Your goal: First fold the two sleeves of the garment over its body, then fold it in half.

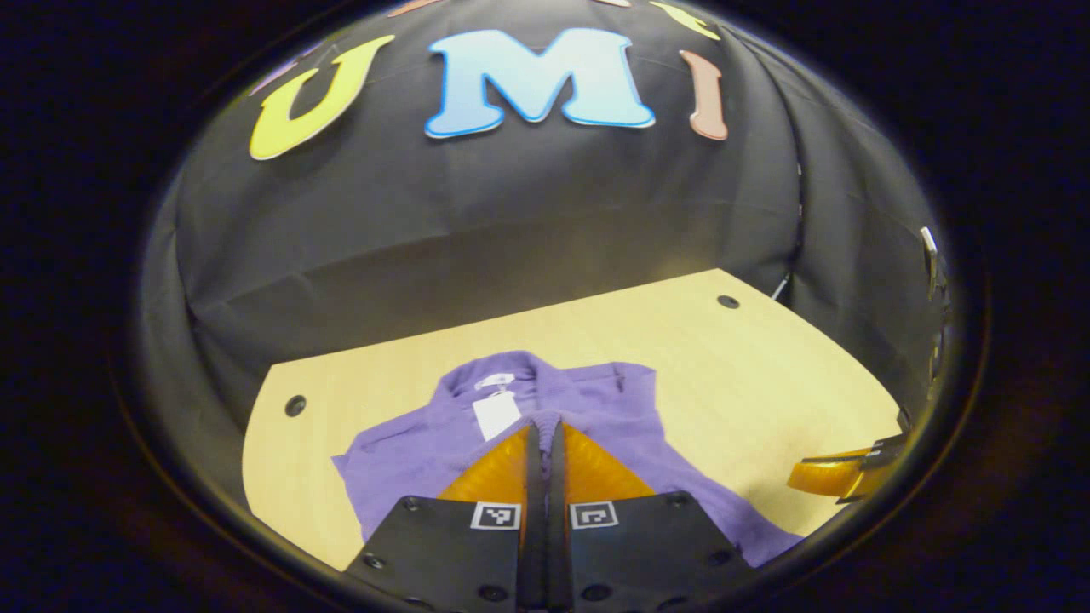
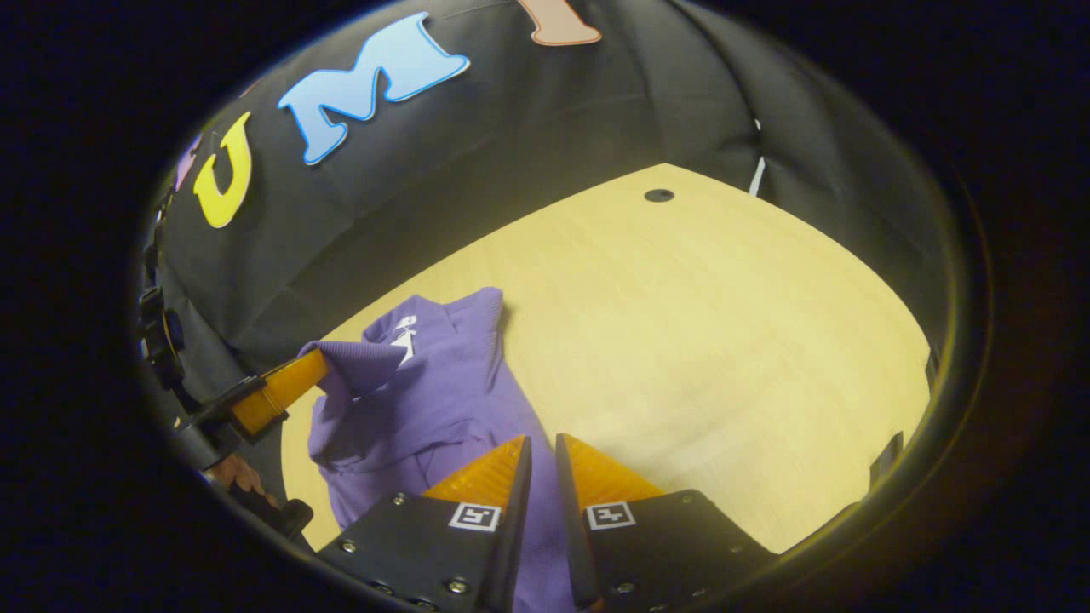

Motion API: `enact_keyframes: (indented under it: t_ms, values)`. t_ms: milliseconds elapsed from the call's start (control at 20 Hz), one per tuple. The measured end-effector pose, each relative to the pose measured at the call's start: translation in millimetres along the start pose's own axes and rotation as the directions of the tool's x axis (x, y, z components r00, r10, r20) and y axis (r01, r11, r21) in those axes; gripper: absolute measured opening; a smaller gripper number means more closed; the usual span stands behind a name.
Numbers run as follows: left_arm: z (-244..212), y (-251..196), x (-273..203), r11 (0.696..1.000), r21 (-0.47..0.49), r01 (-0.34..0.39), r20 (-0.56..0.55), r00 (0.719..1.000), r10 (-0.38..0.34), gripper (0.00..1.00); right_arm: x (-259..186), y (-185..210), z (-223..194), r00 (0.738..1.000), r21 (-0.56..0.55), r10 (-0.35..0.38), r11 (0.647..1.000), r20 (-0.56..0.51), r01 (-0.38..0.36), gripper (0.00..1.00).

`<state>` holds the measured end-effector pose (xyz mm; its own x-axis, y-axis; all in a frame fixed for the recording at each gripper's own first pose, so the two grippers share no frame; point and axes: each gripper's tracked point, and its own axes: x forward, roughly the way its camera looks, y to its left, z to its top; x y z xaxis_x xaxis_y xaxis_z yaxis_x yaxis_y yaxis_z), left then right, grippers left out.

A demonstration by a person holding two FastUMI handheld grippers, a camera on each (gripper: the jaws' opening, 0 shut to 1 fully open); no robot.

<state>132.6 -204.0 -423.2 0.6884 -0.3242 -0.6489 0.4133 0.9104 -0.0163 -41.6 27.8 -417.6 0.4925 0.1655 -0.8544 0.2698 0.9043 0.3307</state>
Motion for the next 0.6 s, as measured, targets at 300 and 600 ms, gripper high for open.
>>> enact_keyframes:
  t_ms: [300,600]
  values:
    - [-15.2,-54.9,24.6,0.999,0.003,0.037,-0.053,0.998,-0.037,0.07,-18.7,-40.6,4.8,0.999,0.036,-0.035,0.999,0.013,0.034,0.24]
    - [-43.7,-67.2,46.0,1.0,-0.014,0.02,-0.142,0.99,-0.021,0.07,-31.3,-74.0,-3.0,0.998,0.056,-0.063,0.996,0.0,0.063,0.23]
